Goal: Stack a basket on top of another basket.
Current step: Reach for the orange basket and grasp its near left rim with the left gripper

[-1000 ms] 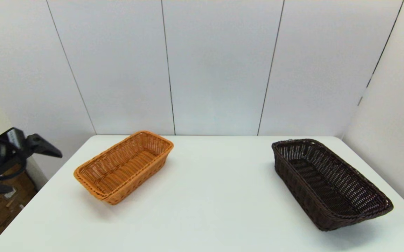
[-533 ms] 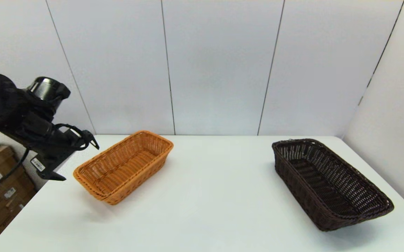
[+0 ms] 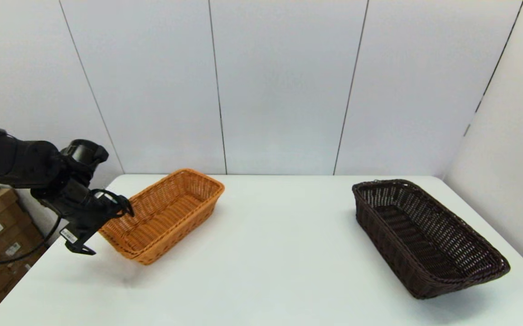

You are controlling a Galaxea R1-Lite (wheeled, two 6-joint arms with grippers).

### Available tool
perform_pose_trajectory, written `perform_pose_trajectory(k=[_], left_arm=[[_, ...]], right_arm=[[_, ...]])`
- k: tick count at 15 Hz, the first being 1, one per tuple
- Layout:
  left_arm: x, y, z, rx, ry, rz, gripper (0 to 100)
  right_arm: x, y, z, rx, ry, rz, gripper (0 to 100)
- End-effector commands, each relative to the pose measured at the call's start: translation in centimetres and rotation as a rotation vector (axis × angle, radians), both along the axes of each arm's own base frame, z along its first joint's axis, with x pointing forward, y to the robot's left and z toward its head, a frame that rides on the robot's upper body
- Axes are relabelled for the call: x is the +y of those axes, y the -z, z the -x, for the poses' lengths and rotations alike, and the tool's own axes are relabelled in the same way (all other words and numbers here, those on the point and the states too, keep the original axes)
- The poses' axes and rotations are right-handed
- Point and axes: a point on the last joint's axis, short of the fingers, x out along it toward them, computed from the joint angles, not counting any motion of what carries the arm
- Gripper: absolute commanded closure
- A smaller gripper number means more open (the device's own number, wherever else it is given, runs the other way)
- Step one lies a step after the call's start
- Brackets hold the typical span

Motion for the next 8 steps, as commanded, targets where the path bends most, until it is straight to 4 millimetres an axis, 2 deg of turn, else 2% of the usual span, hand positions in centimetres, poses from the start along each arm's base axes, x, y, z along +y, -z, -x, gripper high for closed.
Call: perform_pose_trajectory(k=[1, 8], left_arm=[[0.0, 1.9, 0.6, 0.033, -0.003, 0.014, 0], [-0.3, 3.9, 0.8, 0.060, 0.004, 0.043, 0]], right_arm=[[0.0, 0.0, 0.0, 0.000, 0.000, 0.000, 0], [0.0, 0.0, 0.0, 0.000, 0.000, 0.000, 0]])
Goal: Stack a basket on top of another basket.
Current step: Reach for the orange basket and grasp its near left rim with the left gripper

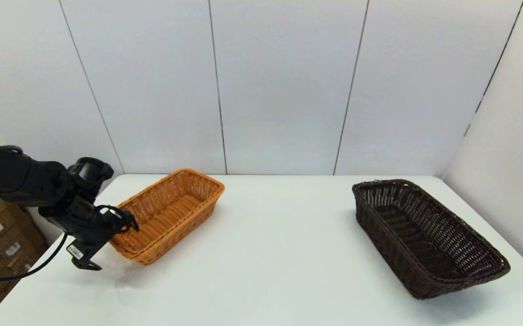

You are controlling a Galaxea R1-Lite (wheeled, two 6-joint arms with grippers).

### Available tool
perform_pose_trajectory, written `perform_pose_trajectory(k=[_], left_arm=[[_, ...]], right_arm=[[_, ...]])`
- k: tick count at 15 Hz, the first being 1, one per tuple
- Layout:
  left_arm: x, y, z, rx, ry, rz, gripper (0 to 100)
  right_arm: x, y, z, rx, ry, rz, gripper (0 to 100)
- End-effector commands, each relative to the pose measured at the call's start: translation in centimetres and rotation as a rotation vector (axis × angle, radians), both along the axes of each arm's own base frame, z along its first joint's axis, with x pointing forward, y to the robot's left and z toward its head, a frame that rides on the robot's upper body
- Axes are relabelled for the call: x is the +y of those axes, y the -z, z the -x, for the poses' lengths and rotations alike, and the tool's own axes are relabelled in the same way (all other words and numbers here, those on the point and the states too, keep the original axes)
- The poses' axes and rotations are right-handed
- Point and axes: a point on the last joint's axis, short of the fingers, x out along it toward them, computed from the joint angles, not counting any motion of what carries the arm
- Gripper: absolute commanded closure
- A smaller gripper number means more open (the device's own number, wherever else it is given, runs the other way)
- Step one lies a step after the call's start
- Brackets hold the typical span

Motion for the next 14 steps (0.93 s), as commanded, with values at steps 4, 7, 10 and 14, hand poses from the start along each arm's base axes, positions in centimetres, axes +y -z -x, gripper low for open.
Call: perform_pose_trajectory(k=[4, 7, 10, 14], left_arm=[[-0.1, 1.8, 0.1, 0.030, -0.004, 0.004, 0], [-0.1, 2.4, -0.1, 0.040, -0.004, 0.005, 0], [-0.1, 2.4, -0.1, 0.042, -0.003, 0.008, 0], [-0.2, 2.9, -0.2, 0.055, 0.003, 0.021, 100]], right_arm=[[0.0, 0.0, 0.0, 0.000, 0.000, 0.000, 0], [0.0, 0.0, 0.0, 0.000, 0.000, 0.000, 0], [0.0, 0.0, 0.0, 0.000, 0.000, 0.000, 0], [0.0, 0.0, 0.0, 0.000, 0.000, 0.000, 0]])
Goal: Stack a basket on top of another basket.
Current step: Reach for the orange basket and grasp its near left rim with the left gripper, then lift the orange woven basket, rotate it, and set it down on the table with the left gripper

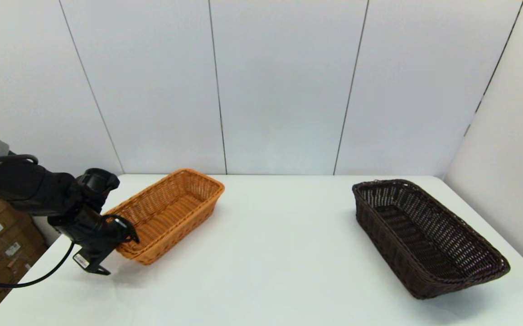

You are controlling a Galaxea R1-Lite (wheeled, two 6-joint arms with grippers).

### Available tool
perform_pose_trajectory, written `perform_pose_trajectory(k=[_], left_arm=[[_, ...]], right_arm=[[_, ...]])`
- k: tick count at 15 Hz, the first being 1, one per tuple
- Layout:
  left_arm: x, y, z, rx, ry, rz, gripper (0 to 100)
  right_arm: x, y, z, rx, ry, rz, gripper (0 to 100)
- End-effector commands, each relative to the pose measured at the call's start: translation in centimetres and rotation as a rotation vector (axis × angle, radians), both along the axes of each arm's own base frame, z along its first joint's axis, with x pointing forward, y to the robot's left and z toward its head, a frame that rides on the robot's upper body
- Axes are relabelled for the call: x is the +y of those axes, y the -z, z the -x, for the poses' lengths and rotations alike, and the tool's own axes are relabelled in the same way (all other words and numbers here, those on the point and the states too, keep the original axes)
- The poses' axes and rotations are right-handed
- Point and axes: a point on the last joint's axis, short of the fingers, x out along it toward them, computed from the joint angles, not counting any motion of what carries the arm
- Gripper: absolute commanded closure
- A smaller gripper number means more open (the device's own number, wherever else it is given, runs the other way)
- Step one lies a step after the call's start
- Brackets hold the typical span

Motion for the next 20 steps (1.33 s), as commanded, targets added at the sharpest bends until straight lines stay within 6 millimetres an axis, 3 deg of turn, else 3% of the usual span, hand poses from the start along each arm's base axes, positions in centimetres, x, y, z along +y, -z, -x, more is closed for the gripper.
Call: perform_pose_trajectory(k=[1, 10, 12, 17, 20], left_arm=[[0.0, 0.9, -0.2, 0.029, -0.003, 0.005, 100], [0.0, 0.7, -0.2, 0.019, 0.003, 0.033, 100], [-0.3, -0.9, 0.2, -0.025, 0.022, 0.031, 100], [-5.8, -8.0, 3.2, -0.236, 0.363, 0.046, 100], [-9.4, -9.5, 4.7, -0.294, 0.539, 0.073, 100]], right_arm=[[0.0, 0.0, 0.0, 0.000, -0.001, 0.000, 0], [0.0, 0.0, 0.0, 0.000, -0.001, 0.000, 0], [0.0, 0.0, 0.0, 0.000, -0.001, 0.000, 0], [0.0, 0.0, 0.0, 0.000, -0.001, 0.000, 0], [0.0, 0.0, 0.0, 0.000, -0.001, 0.000, 0]])
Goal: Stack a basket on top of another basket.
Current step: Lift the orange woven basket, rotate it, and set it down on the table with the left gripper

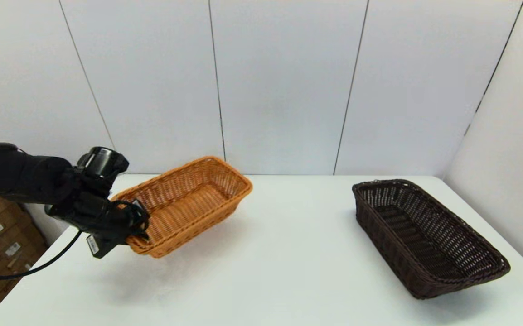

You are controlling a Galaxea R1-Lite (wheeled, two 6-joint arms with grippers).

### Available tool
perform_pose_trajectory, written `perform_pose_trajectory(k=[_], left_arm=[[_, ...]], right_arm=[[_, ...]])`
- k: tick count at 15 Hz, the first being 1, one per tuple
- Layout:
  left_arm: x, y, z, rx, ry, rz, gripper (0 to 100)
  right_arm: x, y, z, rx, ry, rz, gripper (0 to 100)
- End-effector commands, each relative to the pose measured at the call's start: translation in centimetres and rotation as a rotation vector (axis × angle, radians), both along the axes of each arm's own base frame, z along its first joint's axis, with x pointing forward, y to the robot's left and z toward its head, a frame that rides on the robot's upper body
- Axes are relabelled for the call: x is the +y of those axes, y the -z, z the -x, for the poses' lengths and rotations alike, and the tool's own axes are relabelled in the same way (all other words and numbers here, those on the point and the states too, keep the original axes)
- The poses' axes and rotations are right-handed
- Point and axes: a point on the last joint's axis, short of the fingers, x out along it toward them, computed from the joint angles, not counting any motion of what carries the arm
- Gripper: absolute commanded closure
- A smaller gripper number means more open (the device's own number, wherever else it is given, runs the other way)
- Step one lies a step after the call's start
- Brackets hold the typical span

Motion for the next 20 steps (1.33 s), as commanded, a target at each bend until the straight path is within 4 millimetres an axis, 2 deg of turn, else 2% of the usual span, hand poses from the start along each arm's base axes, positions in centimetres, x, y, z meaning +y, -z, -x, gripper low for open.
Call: perform_pose_trajectory(k=[1, 3, 8, 11, 15, 17, 20], left_arm=[[-4.3, -3.1, 2.4, -0.112, 0.217, 0.020, 100], [-5.9, -2.8, 2.7, -0.114, 0.322, 0.006, 100], [-6.9, 0.7, 1.4, -0.045, 0.522, -0.021, 100], [-7.2, 2.1, 0.9, 0.010, 0.602, -0.054, 100], [-8.3, 1.5, -0.6, 0.035, 0.631, -0.060, 100], [-9.5, 1.3, -1.8, 0.059, 0.644, -0.059, 100], [-10.8, 2.0, -3.2, 0.112, 0.643, -0.056, 100]], right_arm=[[0.0, 0.0, 0.0, 0.000, 0.000, 0.000, 0], [0.0, 0.0, 0.0, 0.000, 0.000, 0.000, 0], [0.0, 0.0, 0.0, 0.000, 0.000, -0.001, 0], [0.0, 0.0, 0.0, 0.000, 0.000, 0.000, 0], [0.0, 0.0, 0.0, 0.000, 0.000, 0.000, 0], [0.0, 0.0, 0.0, 0.000, 0.000, 0.000, 0], [0.0, 0.0, 0.0, 0.000, 0.000, 0.000, 0]])
